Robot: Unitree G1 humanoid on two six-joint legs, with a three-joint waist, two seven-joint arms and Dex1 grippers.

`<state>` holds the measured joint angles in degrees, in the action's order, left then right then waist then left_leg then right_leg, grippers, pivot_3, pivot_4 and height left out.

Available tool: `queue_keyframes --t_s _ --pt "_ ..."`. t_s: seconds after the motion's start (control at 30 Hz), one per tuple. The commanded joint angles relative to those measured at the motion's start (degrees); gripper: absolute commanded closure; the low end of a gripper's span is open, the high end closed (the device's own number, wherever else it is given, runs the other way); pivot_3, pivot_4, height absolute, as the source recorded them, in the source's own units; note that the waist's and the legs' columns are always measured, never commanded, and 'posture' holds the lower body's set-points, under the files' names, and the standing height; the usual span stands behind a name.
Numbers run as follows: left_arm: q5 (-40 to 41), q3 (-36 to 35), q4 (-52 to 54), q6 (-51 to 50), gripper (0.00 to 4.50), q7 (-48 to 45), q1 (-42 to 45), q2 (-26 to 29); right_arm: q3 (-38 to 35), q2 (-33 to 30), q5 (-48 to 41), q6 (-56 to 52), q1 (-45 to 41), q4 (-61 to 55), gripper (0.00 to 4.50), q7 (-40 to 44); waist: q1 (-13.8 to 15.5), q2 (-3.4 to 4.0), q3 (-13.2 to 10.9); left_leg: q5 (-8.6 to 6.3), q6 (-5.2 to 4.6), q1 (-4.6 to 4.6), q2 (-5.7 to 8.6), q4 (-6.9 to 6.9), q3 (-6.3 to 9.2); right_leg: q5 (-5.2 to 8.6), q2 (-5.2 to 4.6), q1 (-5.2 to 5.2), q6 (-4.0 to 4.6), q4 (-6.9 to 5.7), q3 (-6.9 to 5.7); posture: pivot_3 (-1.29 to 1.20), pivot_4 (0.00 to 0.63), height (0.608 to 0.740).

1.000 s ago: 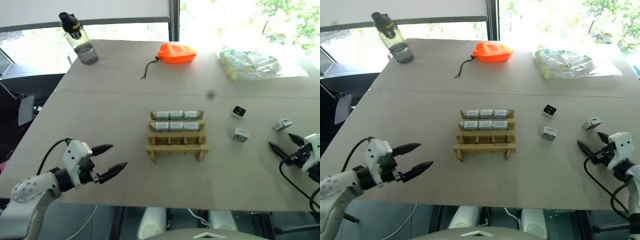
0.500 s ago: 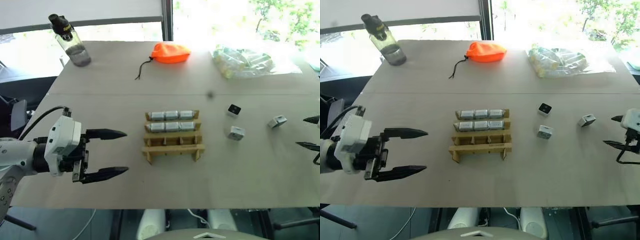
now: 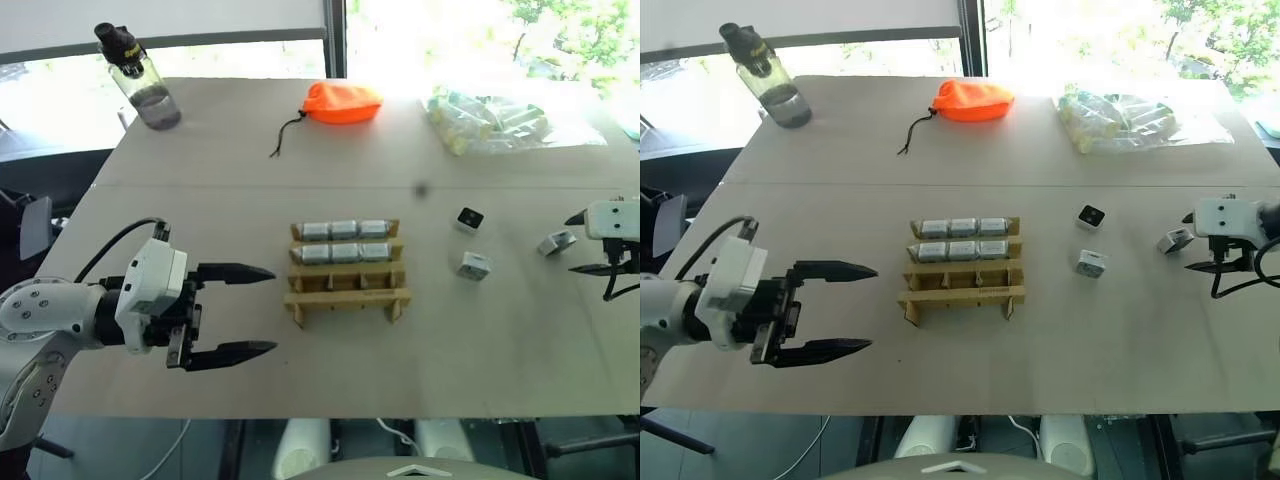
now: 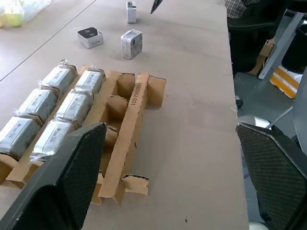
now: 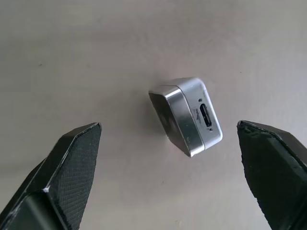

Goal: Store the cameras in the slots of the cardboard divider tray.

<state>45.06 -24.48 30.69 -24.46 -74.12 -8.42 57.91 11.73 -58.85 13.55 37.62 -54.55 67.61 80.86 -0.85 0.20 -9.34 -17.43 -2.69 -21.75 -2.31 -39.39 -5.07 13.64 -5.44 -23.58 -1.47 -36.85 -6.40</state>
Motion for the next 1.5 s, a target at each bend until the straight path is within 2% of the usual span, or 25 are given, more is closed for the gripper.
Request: queue_keyframes --t_s 0.03,0.33,0.57,0.87,1.23,1.5 --pt "-0.17 -2.15 0.89 1.33 0.02 -0.43 -0.75 -0.63 0.96 -0.02 1.94 1.21 -3.13 1.36 0.00 -0.84 -0.04 0.00 0.00 0.01 0.01 0.00 0.00 0.00 0.00 0.00 0.00 0.00 0.00 0.00 0.00 0.00 0.150 0.726" --pt "-0.83 -2.71 1.44 2.06 0.02 0.09 -1.95 -1.56 0.43 1.95 2.90 -2.08 -6.13 5.40 0.00 -3.03 0.04 0.01 0.00 0.02 0.04 -0.01 0.00 -0.01 0.03 -0.01 0.00 0.01 0.01 -0.01 -0.02 0.00 0.150 0.726" --pt "-0.91 -2.59 1.78 1.99 0.02 0.52 -2.04 -1.54 -4.83 3.01 -2.73 -2.12 -5.10 6.90 0.00 0.71 -0.04 0.01 0.00 0.02 0.04 -0.01 -0.01 -0.01 0.02 -0.01 0.00 0.01 0.01 -0.01 -0.01 0.00 0.150 0.726" --pt "-0.78 -2.90 1.74 1.38 0.02 0.32 -1.82 -0.71 -9.09 1.70 -5.58 -2.62 -2.15 7.77 0.00 1.92 0.02 0.01 0.00 0.03 0.05 -0.01 -0.01 -0.02 0.03 -0.01 0.00 0.01 0.01 -0.02 -0.02 0.00 0.150 0.726" --pt "-0.47 -2.56 1.46 0.58 0.02 0.78 0.40 0.57 -8.51 2.03 -3.62 -3.82 -1.63 7.87 0.00 -1.25 -0.05 0.01 0.00 0.04 0.06 0.01 -0.01 -0.02 0.02 -0.01 0.00 0.01 0.01 -0.06 0.00 0.00 0.150 0.726" --pt "0.72 -4.85 3.22 -0.99 0.02 1.09 -0.70 0.34 -7.99 2.69 -1.96 -4.34 -1.53 8.09 0.00 -1.95 -0.06 0.01 0.00 0.04 0.07 0.01 -0.01 -0.03 0.02 -0.01 0.00 0.01 0.01 -0.07 0.00 0.00 0.150 0.726"
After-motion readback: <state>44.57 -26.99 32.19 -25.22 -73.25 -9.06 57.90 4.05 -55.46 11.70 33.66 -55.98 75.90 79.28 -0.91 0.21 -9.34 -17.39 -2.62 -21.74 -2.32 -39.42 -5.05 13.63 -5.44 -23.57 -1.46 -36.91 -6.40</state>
